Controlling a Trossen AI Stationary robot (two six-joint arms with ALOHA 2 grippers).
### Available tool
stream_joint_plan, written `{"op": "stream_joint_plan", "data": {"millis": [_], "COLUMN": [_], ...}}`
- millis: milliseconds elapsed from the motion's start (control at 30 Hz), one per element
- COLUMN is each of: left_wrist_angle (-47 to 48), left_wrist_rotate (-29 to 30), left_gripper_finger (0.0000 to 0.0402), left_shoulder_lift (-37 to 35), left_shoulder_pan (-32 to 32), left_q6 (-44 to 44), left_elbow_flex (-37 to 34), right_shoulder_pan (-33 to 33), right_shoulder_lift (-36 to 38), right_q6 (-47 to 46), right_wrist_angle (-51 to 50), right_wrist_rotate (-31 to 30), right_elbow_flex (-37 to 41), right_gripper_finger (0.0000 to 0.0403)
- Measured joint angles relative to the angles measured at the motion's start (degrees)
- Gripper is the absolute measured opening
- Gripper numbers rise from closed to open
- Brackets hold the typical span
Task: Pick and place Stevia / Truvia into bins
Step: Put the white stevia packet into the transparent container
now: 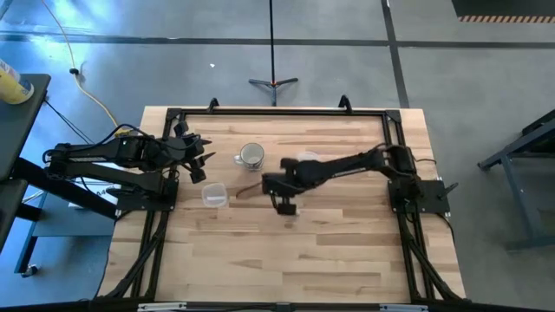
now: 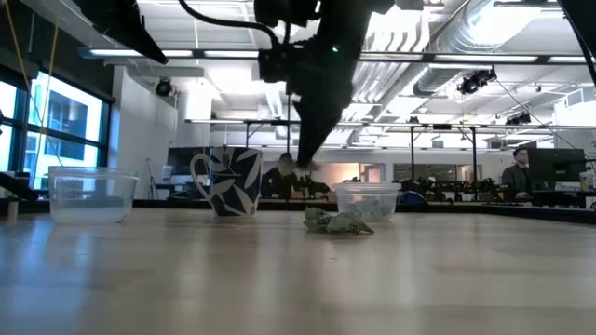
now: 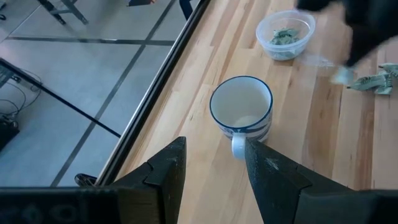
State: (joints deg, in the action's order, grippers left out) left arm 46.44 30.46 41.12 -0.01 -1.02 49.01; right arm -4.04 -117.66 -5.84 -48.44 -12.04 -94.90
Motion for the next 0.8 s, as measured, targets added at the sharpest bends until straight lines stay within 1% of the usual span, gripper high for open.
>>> {"op": "stream_joint_plan", "data": {"millis": [67,100,167,233,367,467,533,667,733,800], "left_wrist_angle": [0.0,0.0,0.0,0.0,0.0,0.0,0.0,0.0,0.0,0.0], "left_wrist_rotate": [0.0,0.0,0.0,0.0,0.0,0.0,0.0,0.0,0.0,0.0], "left_gripper_finger": [0.0200,0.0200,0.0200,0.0200,0.0200,0.0200,0.0200,0.0200,0.0200,0.0200], "left_shoulder_lift": [0.0,0.0,0.0,0.0,0.0,0.0,0.0,0.0,0.0,0.0], "left_shoulder_pan": [0.0,0.0,0.0,0.0,0.0,0.0,0.0,0.0,0.0,0.0], "left_q6": [0.0,0.0,0.0,0.0,0.0,0.0,0.0,0.0,0.0,0.0], "left_elbow_flex": [0.0,0.0,0.0,0.0,0.0,0.0,0.0,0.0,0.0,0.0], "right_shoulder_pan": [1.2,2.0,4.0,6.4,10.9,13.8,15.3,17.7,18.2,18.0], "right_shoulder_lift": [1.0,1.4,2.2,3.7,10.0,14.8,16.7,16.4,15.7,15.5], "right_q6": [-4.1,-5.9,-9.2,-12.3,-15.2,-15.4,-13.4,-12.1,-12.1,-12.2], "right_wrist_angle": [-1.4,-2.2,-4.4,-4.8,-4.4,-4.2,-3.5,-2.0,0.3,0.9], "right_wrist_rotate": [-3.4,-4.1,-2.5,0.9,5.8,6.4,6.2,7.2,9.0,8.3], "right_elbow_flex": [-0.9,-1.0,-0.8,1.0,7.0,12.3,15.1,19.4,20.3,20.4], "right_gripper_finger": [0.0003,0.0003,0.0001,0.0002,0.0001,0.0004,0.0009,0.0038,0.0063,0.0092]}}
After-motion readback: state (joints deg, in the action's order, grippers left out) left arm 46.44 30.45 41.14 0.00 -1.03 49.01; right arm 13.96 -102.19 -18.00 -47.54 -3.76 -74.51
